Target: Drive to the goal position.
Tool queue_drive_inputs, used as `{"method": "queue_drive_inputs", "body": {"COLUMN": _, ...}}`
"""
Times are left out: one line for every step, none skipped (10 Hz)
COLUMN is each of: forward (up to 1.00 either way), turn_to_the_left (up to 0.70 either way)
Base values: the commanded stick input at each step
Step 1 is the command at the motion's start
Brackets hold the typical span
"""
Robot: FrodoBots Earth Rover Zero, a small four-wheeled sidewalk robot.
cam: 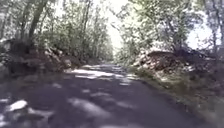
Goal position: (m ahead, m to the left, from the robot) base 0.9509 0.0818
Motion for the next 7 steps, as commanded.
{"method": "queue_drive_inputs", "body": {"forward": 0.45, "turn_to_the_left": 0.00}}
{"method": "queue_drive_inputs", "body": {"forward": 0.45, "turn_to_the_left": 0.00}}
{"method": "queue_drive_inputs", "body": {"forward": 0.45, "turn_to_the_left": 0.00}}
{"method": "queue_drive_inputs", "body": {"forward": 0.45, "turn_to_the_left": 0.00}}
{"method": "queue_drive_inputs", "body": {"forward": 0.45, "turn_to_the_left": 0.00}}
{"method": "queue_drive_inputs", "body": {"forward": 0.45, "turn_to_the_left": 0.00}}
{"method": "queue_drive_inputs", "body": {"forward": 0.45, "turn_to_the_left": 0.00}}
